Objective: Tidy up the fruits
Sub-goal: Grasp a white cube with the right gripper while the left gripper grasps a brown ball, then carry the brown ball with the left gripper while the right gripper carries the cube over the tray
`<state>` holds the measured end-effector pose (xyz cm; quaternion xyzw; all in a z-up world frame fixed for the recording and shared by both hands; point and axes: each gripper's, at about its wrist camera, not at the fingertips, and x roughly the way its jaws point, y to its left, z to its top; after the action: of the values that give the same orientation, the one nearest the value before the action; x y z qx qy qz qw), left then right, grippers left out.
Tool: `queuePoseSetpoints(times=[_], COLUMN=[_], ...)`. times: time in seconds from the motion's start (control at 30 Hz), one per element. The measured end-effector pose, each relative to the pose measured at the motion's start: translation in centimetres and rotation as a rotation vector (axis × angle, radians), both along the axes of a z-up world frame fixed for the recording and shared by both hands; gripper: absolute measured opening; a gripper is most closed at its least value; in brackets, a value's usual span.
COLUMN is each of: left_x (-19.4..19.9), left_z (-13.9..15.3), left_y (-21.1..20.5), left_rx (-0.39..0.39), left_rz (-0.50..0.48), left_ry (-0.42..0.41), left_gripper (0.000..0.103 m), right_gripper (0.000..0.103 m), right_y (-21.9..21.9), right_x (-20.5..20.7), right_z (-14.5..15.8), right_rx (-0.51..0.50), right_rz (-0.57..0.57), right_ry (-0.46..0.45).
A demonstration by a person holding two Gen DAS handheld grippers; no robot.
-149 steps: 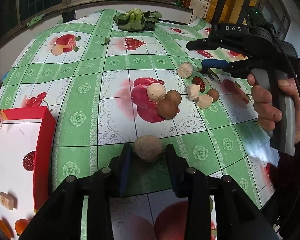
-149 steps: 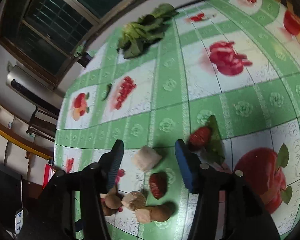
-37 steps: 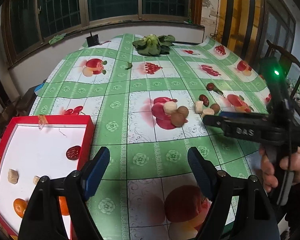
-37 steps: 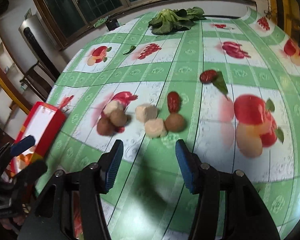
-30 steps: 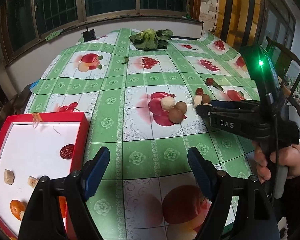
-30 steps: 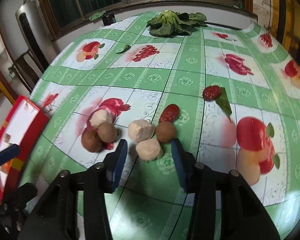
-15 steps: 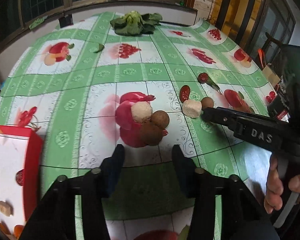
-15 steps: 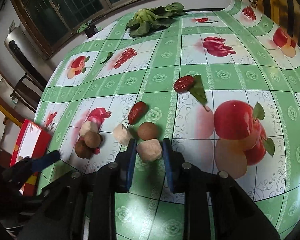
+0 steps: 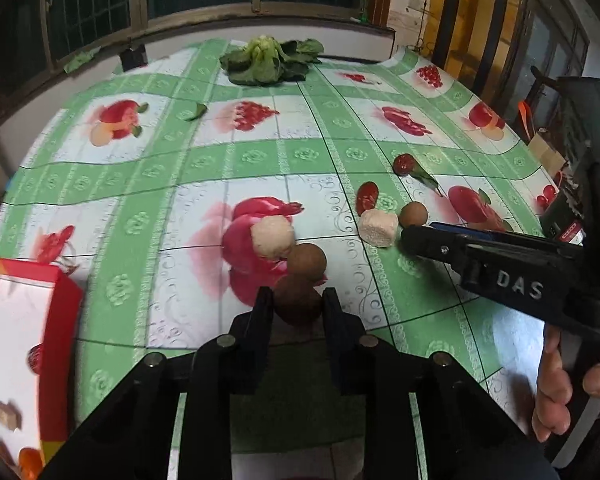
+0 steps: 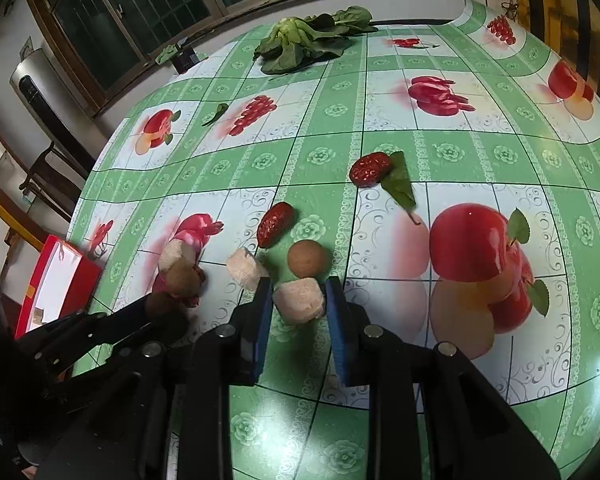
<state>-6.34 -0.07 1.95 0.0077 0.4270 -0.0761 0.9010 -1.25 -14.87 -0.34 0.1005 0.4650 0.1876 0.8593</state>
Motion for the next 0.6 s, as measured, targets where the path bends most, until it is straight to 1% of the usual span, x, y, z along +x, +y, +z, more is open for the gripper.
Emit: queuePoseSetpoints(times=[0.1,0.2,0.3,0.4,0.6], left_x=[-2.0,-3.7,-5.5,-6.7,-8.3], left_z=[1.6,3.1,4.4,5.1,5.6], left_y=[0.6,1.6,2.8,4.2,6.5], left_rx=[0.036,0.056,0.08,0.083,0.077], left_rz=[0.018,0.047,0.082,0.119,0.176], left_ry=[-0.068,-0.135,-0.191,-0.214,-0.238], left_gripper=[0.024,0.024,0.024,0.024,0.024], right_gripper=[0.028,0.028,0.028,0.028,0.028], right_y=[0.3,0.9,2.4,3.5,6.3], right_x=[-0.2,-0.6,-1.9,-3.4,-6.5], right_z=[0.0,0.2,1.2,1.9,2.9], right_rx=[-0.013,0.008,0.007,0.053,0.112], right_rz=[0.005,0.042,0.095,0.141,0.205], right_ry=[-0.013,-0.024,-0.094,-0.131,-0.195])
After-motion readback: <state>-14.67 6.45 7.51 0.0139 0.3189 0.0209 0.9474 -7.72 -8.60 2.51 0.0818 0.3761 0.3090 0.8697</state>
